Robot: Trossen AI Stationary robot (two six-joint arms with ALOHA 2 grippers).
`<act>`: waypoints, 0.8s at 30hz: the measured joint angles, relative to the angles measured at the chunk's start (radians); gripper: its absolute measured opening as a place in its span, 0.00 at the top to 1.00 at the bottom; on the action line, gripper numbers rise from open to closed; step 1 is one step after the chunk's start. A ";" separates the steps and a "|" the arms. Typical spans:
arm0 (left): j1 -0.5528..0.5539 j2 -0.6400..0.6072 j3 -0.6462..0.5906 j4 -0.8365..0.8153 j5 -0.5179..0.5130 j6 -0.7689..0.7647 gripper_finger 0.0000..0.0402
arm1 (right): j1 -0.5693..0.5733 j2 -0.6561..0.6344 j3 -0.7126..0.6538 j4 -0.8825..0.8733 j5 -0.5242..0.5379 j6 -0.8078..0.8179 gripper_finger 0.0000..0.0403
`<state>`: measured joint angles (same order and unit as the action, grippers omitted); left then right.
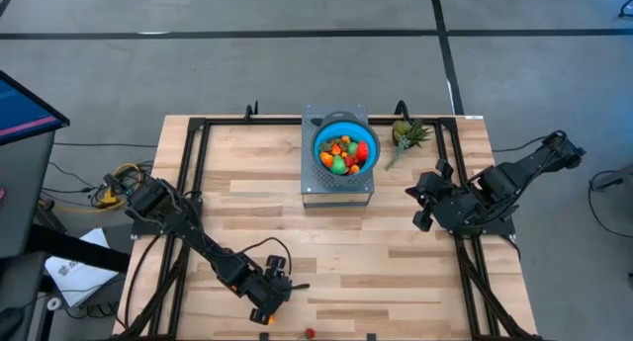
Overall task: Pick & Place Fruit
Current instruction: Put the middle strawberry into the strainer bowl
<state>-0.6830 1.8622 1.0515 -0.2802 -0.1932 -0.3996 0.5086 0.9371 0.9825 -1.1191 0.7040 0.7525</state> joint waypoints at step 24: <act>0.018 -0.010 -0.001 0.013 0.001 0.002 0.66 | 0.000 0.000 0.000 -0.002 0.000 0.000 1.00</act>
<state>-0.6650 1.8523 1.0508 -0.2670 -0.1925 -0.3977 0.5087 0.9371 0.9825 -1.1210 0.7040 0.7525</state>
